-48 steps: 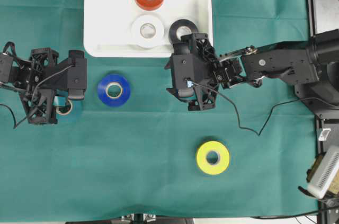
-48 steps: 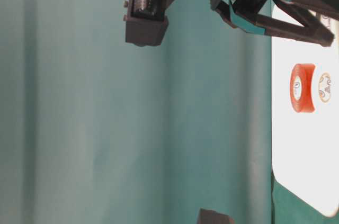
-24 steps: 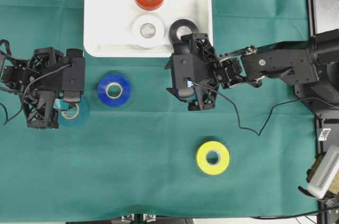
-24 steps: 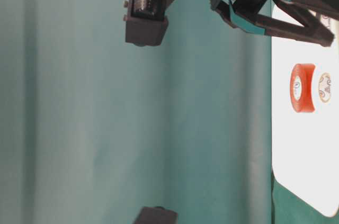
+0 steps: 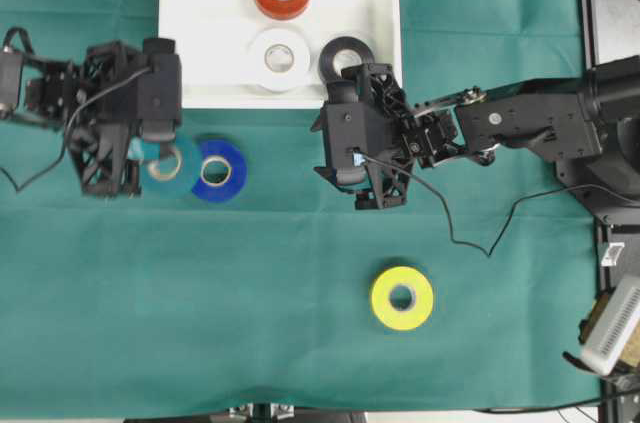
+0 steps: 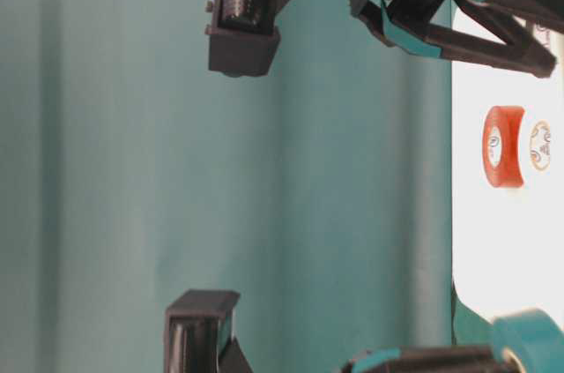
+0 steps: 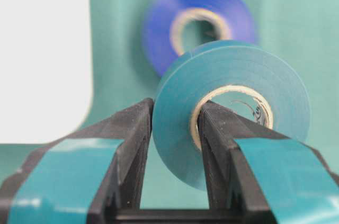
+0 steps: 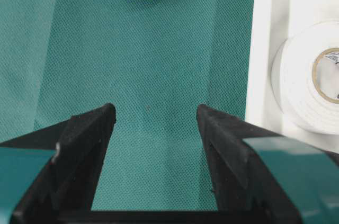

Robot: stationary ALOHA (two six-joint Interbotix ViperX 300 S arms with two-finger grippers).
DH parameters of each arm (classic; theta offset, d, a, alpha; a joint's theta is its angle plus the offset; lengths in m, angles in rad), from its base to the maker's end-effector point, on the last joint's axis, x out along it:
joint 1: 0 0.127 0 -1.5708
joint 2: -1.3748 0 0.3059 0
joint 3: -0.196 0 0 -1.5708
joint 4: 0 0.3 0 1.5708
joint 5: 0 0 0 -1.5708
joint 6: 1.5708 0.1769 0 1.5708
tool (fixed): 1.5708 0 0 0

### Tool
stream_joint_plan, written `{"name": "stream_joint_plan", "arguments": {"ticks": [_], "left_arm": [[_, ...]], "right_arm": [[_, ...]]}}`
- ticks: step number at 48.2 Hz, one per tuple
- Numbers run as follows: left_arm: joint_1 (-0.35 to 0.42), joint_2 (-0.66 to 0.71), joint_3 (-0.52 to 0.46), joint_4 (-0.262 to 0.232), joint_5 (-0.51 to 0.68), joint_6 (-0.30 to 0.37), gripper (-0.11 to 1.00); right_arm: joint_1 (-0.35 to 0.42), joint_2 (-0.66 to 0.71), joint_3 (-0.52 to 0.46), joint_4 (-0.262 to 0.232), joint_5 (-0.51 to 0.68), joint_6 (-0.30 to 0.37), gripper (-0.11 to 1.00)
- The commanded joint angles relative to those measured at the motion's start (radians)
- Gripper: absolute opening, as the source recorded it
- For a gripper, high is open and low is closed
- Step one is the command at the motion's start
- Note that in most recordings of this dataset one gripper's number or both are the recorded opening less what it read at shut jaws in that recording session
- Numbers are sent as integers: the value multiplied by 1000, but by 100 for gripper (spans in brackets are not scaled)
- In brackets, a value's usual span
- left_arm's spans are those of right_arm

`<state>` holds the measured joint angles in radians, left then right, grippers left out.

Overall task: Put the tape alternately from left to right into the white case.
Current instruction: 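Lift the teal roll with the left gripper and carry it into the tray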

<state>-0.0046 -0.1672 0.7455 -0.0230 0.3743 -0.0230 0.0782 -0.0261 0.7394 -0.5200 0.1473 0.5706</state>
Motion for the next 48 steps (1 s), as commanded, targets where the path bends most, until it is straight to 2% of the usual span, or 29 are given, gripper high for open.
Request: {"name": "stream_joint_plan", "arguments": {"ticks": [1, 34, 48], "left_arm": [[34, -6, -38, 3, -5, 49, -3], [279, 163, -186, 3, -6, 356, -3], [324, 235, -221, 3, -9, 423, -3]], "right_arm": [[8, -28, -12, 2, -8, 3, 67], [20, -28, -12, 2, -8, 20, 67], [21, -26, -11, 2, -8, 20, 67]]}}
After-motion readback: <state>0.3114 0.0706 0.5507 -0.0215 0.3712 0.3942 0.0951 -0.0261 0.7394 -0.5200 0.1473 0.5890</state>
